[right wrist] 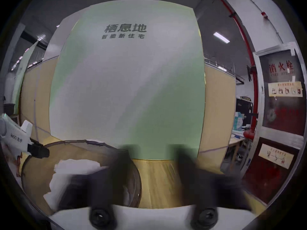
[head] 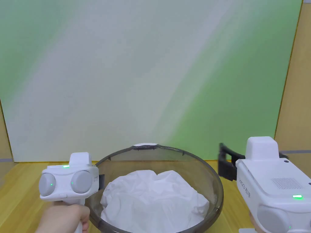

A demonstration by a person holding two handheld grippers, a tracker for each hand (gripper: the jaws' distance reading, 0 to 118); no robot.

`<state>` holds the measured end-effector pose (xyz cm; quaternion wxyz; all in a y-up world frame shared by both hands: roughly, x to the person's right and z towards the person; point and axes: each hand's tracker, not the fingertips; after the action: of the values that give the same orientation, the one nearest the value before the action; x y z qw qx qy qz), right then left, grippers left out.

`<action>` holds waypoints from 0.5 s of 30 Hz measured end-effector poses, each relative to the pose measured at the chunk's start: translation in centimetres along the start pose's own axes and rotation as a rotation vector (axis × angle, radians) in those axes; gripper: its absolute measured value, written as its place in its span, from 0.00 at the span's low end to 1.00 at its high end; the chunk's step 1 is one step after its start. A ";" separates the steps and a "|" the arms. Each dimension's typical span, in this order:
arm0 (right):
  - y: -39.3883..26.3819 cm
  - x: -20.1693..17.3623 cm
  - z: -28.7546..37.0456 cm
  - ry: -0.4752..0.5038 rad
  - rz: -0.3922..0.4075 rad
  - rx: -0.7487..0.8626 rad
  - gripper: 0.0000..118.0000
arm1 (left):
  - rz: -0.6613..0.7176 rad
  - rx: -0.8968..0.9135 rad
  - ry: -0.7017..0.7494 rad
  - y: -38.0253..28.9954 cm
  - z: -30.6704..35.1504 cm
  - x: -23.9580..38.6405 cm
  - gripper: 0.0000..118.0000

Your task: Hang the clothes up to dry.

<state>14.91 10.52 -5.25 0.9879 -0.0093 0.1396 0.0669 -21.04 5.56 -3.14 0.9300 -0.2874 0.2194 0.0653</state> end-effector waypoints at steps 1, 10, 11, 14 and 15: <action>0.0 -0.1 -0.1 0.008 0.013 0.004 0.00 | -0.004 0.000 0.001 0.0 0.0 0.0 0.17; -1.2 -1.2 0.1 0.011 -0.002 -0.078 0.00 | 0.042 -0.006 -0.049 0.4 -0.6 -0.5 0.42; -0.7 -0.6 -0.1 0.017 -0.014 -0.100 0.00 | 0.056 0.013 -0.065 0.3 -0.8 -0.8 0.66; -0.8 -0.6 0.1 0.022 -0.044 -0.125 0.00 | 0.090 0.147 0.031 0.6 0.5 -1.9 0.79; -0.5 -0.1 0.1 0.025 -0.044 -0.128 0.00 | 0.088 0.197 0.023 0.9 1.6 -2.4 0.79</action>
<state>14.89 10.03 -5.16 0.9847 -0.0765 0.1471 0.0537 -22.80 7.20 -1.37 0.9475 -0.1852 0.2478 0.0810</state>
